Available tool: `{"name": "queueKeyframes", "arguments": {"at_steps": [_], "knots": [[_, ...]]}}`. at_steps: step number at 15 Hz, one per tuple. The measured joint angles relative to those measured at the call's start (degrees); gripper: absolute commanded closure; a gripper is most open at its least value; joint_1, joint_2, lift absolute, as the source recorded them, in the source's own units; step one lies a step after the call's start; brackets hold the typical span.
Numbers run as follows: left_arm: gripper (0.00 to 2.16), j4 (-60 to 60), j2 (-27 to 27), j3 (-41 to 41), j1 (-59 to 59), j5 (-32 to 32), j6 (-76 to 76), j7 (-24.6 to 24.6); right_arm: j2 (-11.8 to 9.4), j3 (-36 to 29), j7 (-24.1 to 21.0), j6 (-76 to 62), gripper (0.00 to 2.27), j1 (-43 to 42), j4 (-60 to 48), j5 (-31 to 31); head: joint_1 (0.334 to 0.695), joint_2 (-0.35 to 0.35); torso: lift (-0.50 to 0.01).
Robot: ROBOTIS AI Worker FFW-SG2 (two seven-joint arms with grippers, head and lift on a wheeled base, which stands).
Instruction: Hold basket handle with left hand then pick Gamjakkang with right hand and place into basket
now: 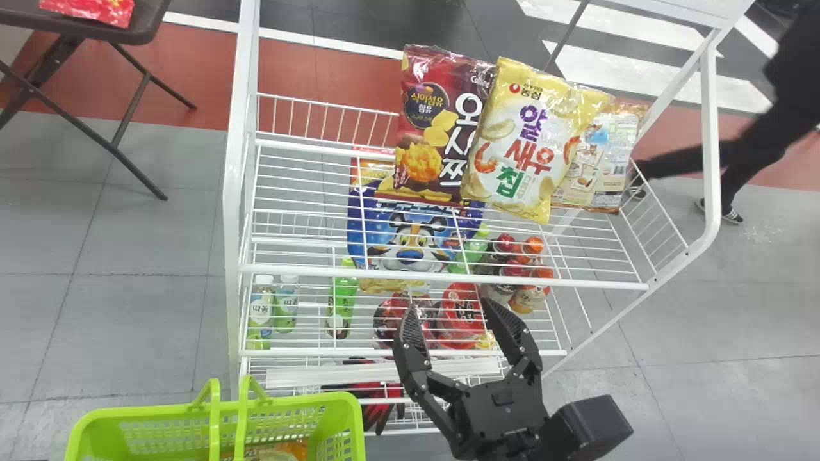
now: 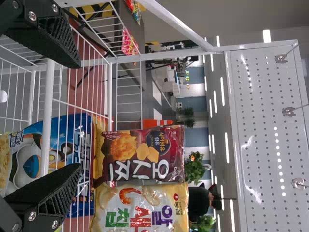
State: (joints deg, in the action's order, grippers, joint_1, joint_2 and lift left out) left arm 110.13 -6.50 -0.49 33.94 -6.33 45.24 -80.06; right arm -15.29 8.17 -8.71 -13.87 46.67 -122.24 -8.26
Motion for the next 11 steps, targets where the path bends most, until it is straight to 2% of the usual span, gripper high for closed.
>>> {"name": "queueKeyframes", "arguments": {"at_steps": [11], "knots": [[2.06,0.43,0.00,0.14,0.25,-0.02,0.07,-0.26,-0.71,0.00,-0.26,-1.27,0.08,0.48,-0.51,0.09,0.695,-0.350,-0.020]]}}
